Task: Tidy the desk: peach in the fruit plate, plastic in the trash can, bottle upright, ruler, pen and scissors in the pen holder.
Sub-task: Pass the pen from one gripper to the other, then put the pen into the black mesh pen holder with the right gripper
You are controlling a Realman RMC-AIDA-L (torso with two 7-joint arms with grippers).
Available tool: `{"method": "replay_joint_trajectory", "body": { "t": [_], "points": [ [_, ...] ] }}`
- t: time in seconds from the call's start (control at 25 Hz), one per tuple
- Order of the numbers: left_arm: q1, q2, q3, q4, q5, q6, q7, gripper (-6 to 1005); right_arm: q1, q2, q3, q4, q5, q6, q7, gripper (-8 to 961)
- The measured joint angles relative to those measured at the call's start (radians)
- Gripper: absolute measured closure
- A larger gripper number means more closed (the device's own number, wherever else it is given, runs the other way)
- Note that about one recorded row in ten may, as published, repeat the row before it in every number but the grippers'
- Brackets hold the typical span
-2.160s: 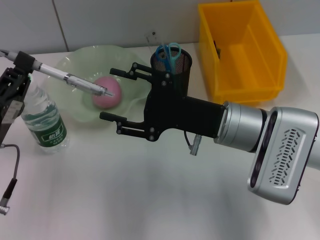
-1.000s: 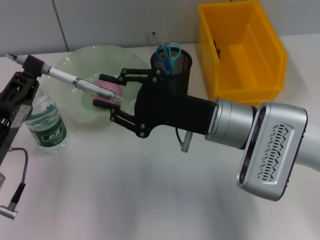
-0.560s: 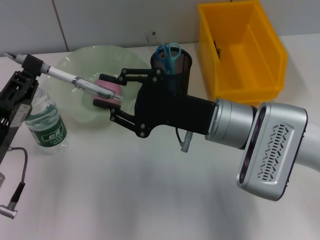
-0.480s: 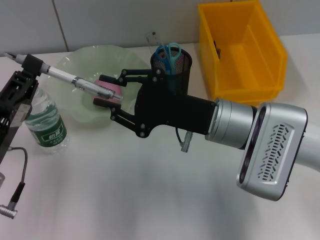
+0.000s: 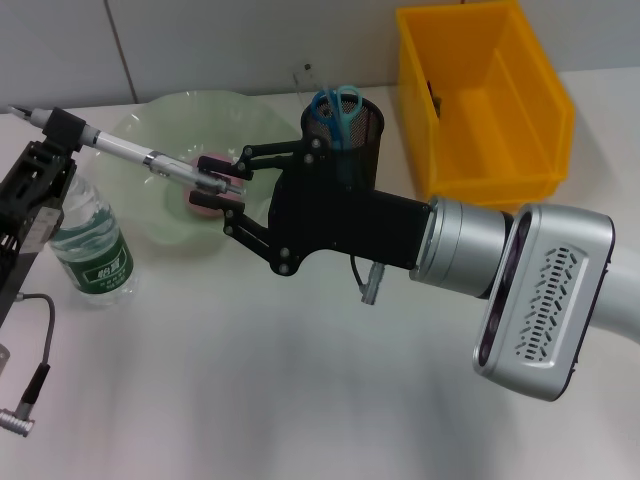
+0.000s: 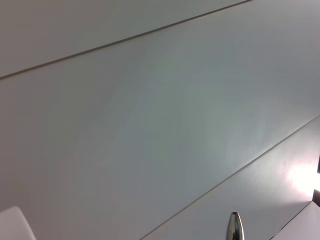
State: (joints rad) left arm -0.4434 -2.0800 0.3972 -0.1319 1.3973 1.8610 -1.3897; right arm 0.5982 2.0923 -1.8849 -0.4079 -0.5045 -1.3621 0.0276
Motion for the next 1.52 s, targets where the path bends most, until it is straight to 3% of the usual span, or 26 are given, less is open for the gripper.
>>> {"method": "replay_joint_trajectory", "body": {
  "t": [0.52,0.92,1.16,1.28,1.52],
  "points": [
    [-0.001,0.0,0.006,0.004,0.002,0.001,0.003,854,0.0,0.0,-0.009,0.002,0.006,0.0,0.0,789],
    [0.002,0.0,0.003,0.005,0.002,0.008,0.01,580,-0.004,0.0,-0.011,0.003,0.022,-0.001,-0.003,820],
    [0.004,0.0,0.002,0.008,0.002,0.013,0.015,525,-0.005,0.0,-0.01,0.001,0.024,-0.001,-0.003,821],
    [0.004,0.0,0.003,0.011,0.002,0.019,0.02,414,-0.006,0.0,-0.006,0.0,0.033,-0.007,-0.003,821],
    [0.012,0.004,0.003,0.033,0.002,0.038,0.075,276,-0.013,0.0,-0.02,0.019,0.198,-0.056,0.003,820]
  ]
}}
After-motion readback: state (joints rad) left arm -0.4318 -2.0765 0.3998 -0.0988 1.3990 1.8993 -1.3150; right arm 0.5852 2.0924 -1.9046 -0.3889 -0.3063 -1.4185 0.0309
